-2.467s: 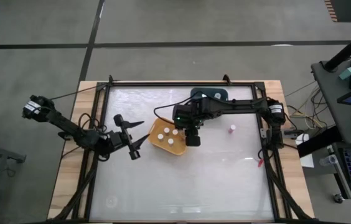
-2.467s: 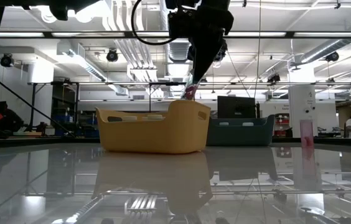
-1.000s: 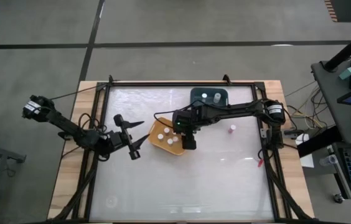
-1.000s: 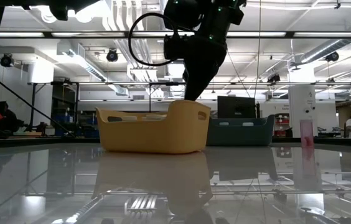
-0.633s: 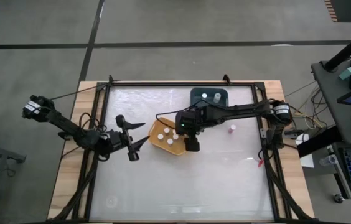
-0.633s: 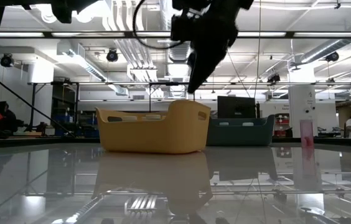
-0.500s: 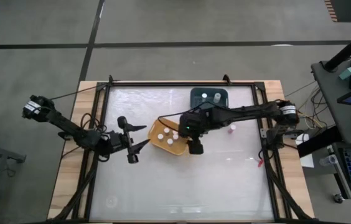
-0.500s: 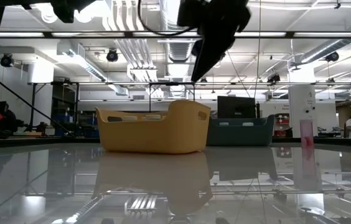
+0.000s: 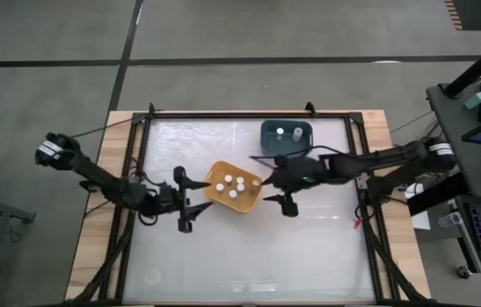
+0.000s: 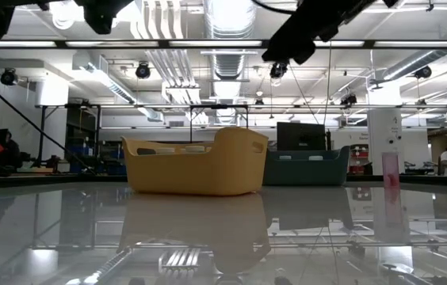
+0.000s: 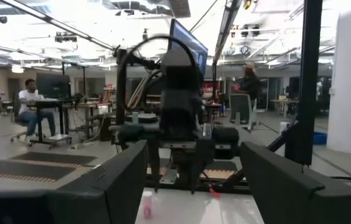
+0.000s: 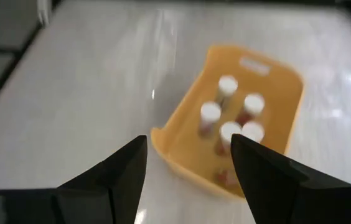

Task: Pick and place medicine bottles into bin by pill shape (circle, oval)
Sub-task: Put the pink pill bottle into the yellow bin

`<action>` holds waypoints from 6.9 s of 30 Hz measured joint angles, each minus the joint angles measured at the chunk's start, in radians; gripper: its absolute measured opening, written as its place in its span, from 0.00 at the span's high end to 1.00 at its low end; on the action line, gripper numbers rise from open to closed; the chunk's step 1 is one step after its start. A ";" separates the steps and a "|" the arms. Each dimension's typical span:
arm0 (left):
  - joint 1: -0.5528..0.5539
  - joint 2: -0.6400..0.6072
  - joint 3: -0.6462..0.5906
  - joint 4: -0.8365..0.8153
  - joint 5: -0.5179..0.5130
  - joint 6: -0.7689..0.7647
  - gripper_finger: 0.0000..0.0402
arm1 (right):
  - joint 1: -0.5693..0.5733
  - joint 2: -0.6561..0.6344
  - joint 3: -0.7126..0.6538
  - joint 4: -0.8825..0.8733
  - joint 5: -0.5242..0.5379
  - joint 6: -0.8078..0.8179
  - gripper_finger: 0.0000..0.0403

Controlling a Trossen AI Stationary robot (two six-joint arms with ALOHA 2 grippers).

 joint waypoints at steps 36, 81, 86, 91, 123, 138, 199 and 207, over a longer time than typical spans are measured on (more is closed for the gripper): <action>0.016 0.381 0.334 -0.115 -0.145 -0.023 0.40 | -0.002 -0.404 -0.401 0.202 0.373 0.204 0.44; 0.256 0.388 0.538 -0.910 0.019 -0.588 0.99 | -0.057 -0.402 -0.395 -0.276 0.454 0.600 0.45; 0.298 0.430 0.561 -0.907 0.053 -0.588 1.00 | -0.057 -0.402 -0.395 -0.276 0.454 0.595 0.44; 0.336 0.531 0.610 -0.915 0.098 -0.588 1.00 | -0.057 -0.401 -0.395 -0.277 0.454 0.593 0.44; 0.408 0.670 0.662 -1.026 0.153 -0.638 1.00 | -0.058 -0.401 -0.395 -0.276 0.470 0.582 0.44; 0.379 0.615 0.664 -1.036 0.187 -0.628 1.00 | -0.058 -0.401 -0.395 -0.277 0.470 0.601 0.44; 0.163 0.339 0.598 -1.076 0.022 -0.386 1.00 | -0.019 -0.288 -0.411 -0.530 0.443 0.834 0.73; 0.163 0.339 0.598 -1.050 0.022 -0.386 1.00 | 0.125 -0.364 -0.428 -0.316 0.409 0.700 0.73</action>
